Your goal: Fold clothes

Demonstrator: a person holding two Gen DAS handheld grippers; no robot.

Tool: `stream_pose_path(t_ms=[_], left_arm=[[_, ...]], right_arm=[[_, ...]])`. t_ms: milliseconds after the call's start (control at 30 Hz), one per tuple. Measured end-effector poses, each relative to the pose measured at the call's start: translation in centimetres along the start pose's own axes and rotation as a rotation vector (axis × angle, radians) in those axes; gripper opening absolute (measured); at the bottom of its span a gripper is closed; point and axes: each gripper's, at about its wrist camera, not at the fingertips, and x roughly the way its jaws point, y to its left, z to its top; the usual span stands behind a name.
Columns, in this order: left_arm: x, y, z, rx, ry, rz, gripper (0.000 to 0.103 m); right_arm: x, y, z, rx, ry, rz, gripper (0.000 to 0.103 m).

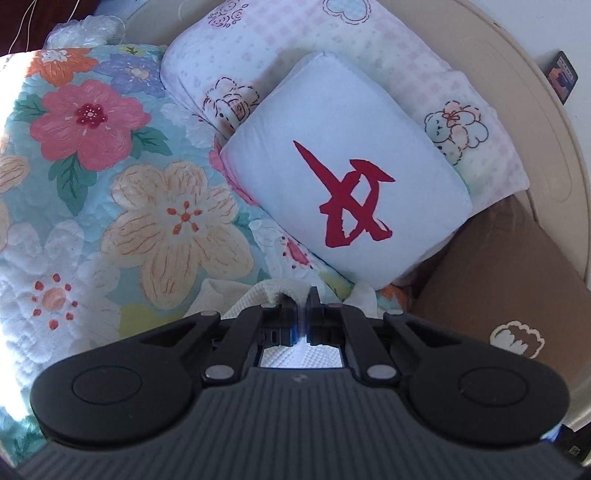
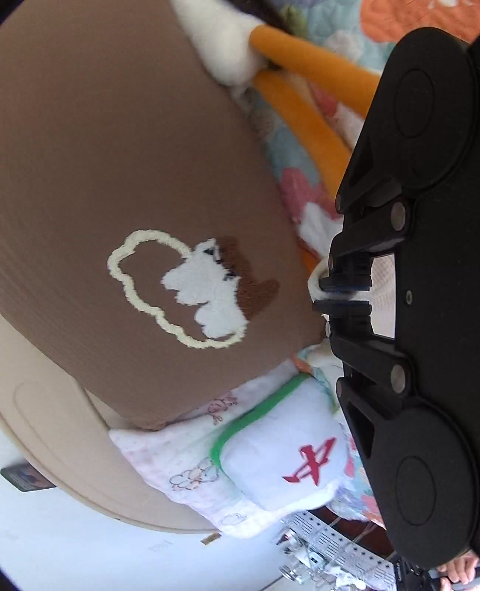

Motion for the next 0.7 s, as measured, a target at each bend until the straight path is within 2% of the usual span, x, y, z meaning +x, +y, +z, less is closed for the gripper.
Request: stream_pose_path(t_ms=[100, 200, 300, 367, 467, 500, 533, 567, 633, 700], left_arm=[[0.9, 0.1, -0.3, 0.062, -0.037, 0.021, 0.004], [1.7, 0.7, 0.3, 0.036, -0.047, 0.003, 0.004], [3.6, 1.2, 0.4, 0.014, -0.022, 0.002, 0.004], [5.3, 0.8, -0.1, 0.077, 0.021, 0.049, 0.005], [7.2, 0.2, -1.5, 0.198, 0.098, 0.209, 0.011], [7.3, 0.3, -1.9, 0.208, 0.103, 0.224, 0.016], [7.3, 0.5, -2.0, 0.212, 0.111, 0.234, 0.021], [7.2, 0.7, -2.0, 0.204, 0.117, 0.234, 0.024], [6.6, 0.8, -1.9, 0.181, 0.118, 0.231, 0.036], [5.8, 0.6, -1.8, 0.164, 0.115, 0.248, 0.05]], right_arm=[[1.8, 0.2, 0.0, -0.025, -0.009, -0.045, 0.006], [2.6, -0.1, 0.3, -0.028, -0.05, -0.082, 0.006], [3.6, -0.7, 0.5, -0.023, -0.056, -0.119, 0.005], [5.1, -1.0, -0.1, -0.037, -0.009, -0.169, 0.005], [7.0, -1.5, -1.3, -0.054, 0.072, -0.229, 0.009], [7.2, -1.6, -1.7, -0.052, 0.088, -0.243, 0.011], [7.4, -1.7, -2.1, -0.05, 0.103, -0.256, 0.019], [7.5, -1.8, -2.5, -0.045, 0.112, -0.267, 0.032], [6.1, -2.0, -3.1, -0.005, 0.066, -0.259, 0.04], [4.4, -2.2, -3.7, 0.036, 0.037, -0.244, 0.043]])
